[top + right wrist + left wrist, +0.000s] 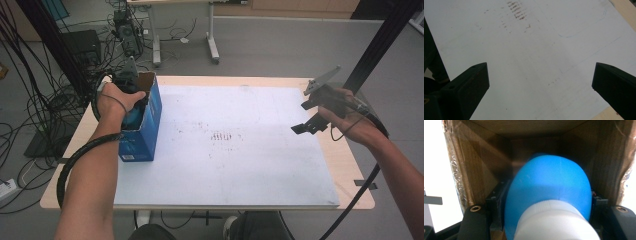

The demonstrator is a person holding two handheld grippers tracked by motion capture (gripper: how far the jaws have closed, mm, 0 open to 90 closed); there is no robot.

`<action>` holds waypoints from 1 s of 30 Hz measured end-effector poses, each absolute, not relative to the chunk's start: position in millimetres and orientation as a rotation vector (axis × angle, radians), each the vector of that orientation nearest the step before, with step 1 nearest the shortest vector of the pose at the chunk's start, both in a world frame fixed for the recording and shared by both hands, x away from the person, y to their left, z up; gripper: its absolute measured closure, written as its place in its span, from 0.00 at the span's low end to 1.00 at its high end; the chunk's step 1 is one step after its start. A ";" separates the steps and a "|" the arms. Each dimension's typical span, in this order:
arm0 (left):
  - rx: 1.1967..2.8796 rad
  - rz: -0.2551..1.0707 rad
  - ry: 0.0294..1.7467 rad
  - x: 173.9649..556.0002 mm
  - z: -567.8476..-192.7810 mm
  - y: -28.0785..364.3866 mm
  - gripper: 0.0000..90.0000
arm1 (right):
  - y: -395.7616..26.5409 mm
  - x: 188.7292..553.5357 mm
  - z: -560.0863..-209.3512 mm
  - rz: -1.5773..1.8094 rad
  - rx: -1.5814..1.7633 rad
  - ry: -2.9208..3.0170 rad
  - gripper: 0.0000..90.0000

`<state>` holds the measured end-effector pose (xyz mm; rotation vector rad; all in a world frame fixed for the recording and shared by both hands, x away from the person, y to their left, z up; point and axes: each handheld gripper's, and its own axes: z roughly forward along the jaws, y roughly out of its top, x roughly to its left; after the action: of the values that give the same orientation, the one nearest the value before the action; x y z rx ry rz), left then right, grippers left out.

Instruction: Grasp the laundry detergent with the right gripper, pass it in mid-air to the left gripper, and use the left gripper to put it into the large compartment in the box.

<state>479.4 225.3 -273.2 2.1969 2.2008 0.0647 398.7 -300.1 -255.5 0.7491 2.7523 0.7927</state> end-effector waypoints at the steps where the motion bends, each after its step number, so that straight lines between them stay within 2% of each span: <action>1: 2.190 0.065 2.203 479.3 -273.4 225.4 0.39 | -300.2 398.8 -255.2 0.788 0.749 2.753 0.01; 30: 2.182 0.061 2.199 478.9 -274.2 225.6 0.39 | -295.5 399.6 -248.7 0.707 0.728 2.771 0.01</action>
<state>478.9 225.6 -274.2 2.1820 2.1995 0.0607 399.6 -295.5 -248.7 0.7276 2.7711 0.7074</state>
